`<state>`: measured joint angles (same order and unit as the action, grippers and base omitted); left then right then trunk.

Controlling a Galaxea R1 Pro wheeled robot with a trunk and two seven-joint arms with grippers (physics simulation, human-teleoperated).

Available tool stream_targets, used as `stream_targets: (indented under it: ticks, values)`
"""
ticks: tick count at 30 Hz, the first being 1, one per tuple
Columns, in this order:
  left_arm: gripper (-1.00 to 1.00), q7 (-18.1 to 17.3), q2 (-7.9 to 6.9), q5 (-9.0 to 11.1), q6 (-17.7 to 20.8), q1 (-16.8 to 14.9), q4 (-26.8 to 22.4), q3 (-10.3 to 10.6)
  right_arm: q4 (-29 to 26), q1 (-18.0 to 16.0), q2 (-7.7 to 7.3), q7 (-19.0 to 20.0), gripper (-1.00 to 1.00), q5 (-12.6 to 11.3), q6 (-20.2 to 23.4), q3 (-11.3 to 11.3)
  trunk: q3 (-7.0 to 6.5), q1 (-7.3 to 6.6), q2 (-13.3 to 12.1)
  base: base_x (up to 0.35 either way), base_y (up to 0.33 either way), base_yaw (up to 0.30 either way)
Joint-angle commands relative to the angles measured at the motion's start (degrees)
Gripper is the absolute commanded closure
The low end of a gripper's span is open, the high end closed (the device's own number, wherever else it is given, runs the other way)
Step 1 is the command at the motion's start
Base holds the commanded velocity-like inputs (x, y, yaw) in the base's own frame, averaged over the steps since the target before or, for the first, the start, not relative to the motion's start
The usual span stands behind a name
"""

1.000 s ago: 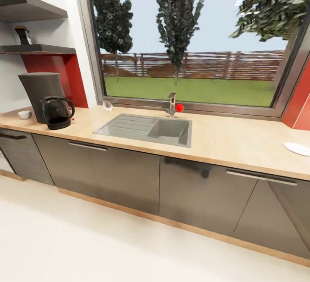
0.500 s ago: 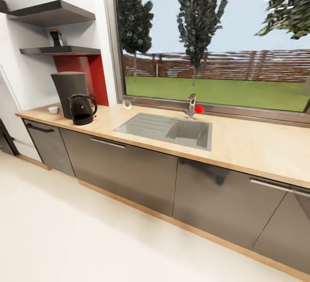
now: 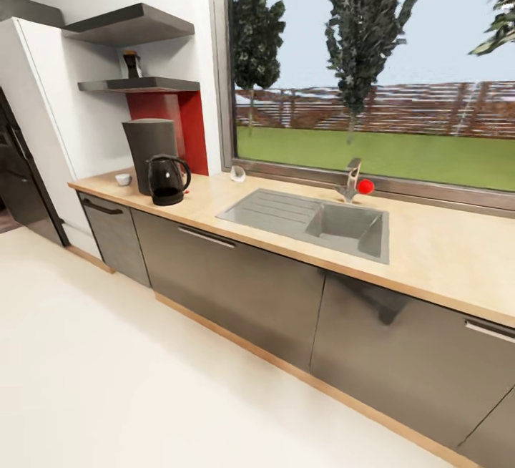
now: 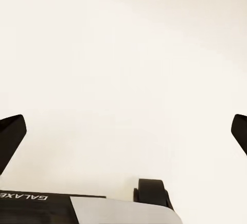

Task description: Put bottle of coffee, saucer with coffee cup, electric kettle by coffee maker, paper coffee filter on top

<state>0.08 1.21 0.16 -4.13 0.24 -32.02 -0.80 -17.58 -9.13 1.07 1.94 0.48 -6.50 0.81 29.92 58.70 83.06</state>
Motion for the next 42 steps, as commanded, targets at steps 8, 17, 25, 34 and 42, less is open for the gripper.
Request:
stream_targets:
  ticks: [8,17,25,34,42]
  values:
    - [-1.0,0.01,0.02,0.02,-0.09,0.02,-0.06,-0.12,0.01,-0.01,-0.01,0.11,-1.0,0.05,-0.18,0.07,0.04,0.03,0.02,0.304,0.132,0.106]
    - [-1.0,0.01,0.02,0.02,-0.09,0.02,-0.06,-0.17,0.01,-0.03,0.0,-0.06,-1.0,0.05,-0.25,0.07,0.04,0.03,0.02,0.079,0.033,0.257]
    - [-1.0,0.01,0.02,0.02,-0.12,0.02,-0.06,-0.17,0.0,-0.01,-0.01,-0.06,-1.0,0.05,-0.23,0.07,0.04,0.03,0.02,0.002,0.001,0.268]
    - [-1.0,0.01,0.02,0.02,-0.09,0.02,-0.06,-0.08,0.32,-0.02,-0.26,0.29,-1.0,0.04,-0.13,-0.2,0.04,0.03,0.02,0.198,0.061,0.082]
    - [-1.0,0.01,0.02,0.02,-0.09,0.02,-0.06,-0.03,0.13,-0.05,-0.26,0.2,-1.0,0.05,-2.97,-0.05,0.04,0.03,0.02,0.315,0.105,0.001]
